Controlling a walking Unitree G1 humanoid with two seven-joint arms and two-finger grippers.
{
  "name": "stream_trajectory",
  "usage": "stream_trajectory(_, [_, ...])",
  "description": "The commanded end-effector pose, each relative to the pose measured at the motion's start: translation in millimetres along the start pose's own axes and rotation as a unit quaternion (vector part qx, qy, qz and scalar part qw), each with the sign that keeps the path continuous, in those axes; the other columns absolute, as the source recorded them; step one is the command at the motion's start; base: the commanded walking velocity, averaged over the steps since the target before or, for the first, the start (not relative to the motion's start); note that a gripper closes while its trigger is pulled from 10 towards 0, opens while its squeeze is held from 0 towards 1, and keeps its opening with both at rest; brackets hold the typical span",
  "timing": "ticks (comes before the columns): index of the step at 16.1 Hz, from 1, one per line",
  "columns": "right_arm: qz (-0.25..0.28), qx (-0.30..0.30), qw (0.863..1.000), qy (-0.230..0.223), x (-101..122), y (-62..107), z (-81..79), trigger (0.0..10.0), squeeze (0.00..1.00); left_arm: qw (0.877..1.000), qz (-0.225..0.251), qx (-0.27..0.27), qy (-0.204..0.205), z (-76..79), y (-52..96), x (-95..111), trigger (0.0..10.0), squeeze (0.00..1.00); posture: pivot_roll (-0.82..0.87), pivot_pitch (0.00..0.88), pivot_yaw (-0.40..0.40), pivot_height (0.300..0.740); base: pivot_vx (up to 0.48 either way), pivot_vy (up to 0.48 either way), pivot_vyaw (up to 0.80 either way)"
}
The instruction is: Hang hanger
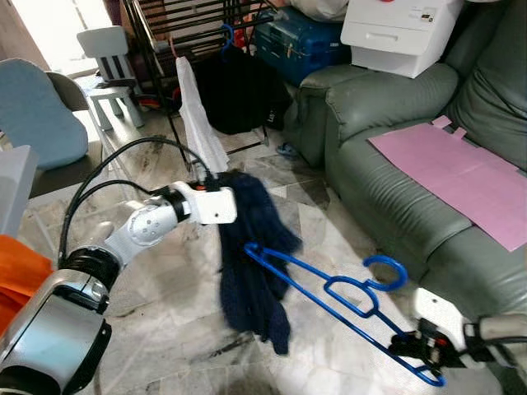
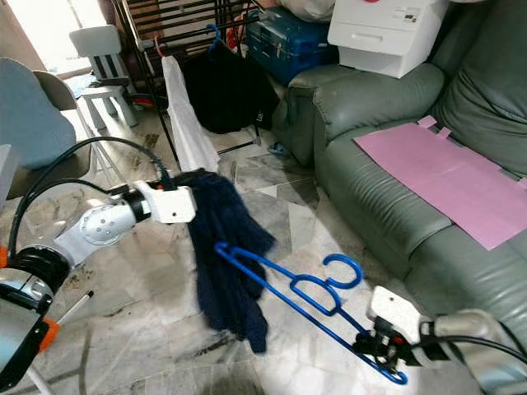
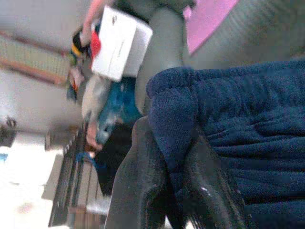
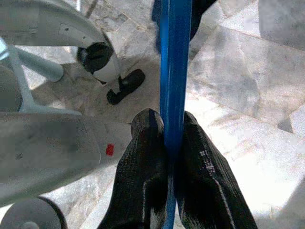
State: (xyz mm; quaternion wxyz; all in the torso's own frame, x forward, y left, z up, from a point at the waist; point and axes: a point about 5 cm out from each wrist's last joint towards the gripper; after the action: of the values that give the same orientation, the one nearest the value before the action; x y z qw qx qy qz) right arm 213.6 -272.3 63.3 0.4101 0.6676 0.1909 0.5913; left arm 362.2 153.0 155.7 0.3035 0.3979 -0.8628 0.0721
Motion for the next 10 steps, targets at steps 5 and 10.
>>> stream_trajectory(5, [-0.034, -0.069, 0.996, 0.042, 0, 31.7, 23.8, 10.0, 0.00, 0.999, -0.011, -0.015, -0.031, -9.0, 3.7, -3, 10.0, 0.00, -0.24, 0.000, 0.109, 0.740, 0.000, 0.000, 0.00])
stream_trajectory(10, [-0.055, -0.107, 0.990, 0.079, 7, 42.4, 45.5, 10.0, 0.00, 0.996, -0.011, -0.063, -0.062, 3.9, 12.8, -9, 10.0, 0.00, -0.22, 0.000, 0.106, 0.740, 0.000, 0.000, 0.00])
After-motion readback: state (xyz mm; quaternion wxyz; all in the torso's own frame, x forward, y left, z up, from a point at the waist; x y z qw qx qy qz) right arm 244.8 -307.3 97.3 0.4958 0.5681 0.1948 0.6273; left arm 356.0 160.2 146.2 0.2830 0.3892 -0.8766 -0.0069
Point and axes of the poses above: a point about 5 cm out from each wrist's last joint towards the gripper, its own y axis pointing back from the gripper into the wrist, its own x axis along the axis of the wrist's last joint, z = x × y, and after that the axes turned 13 degrees about y, right-handed
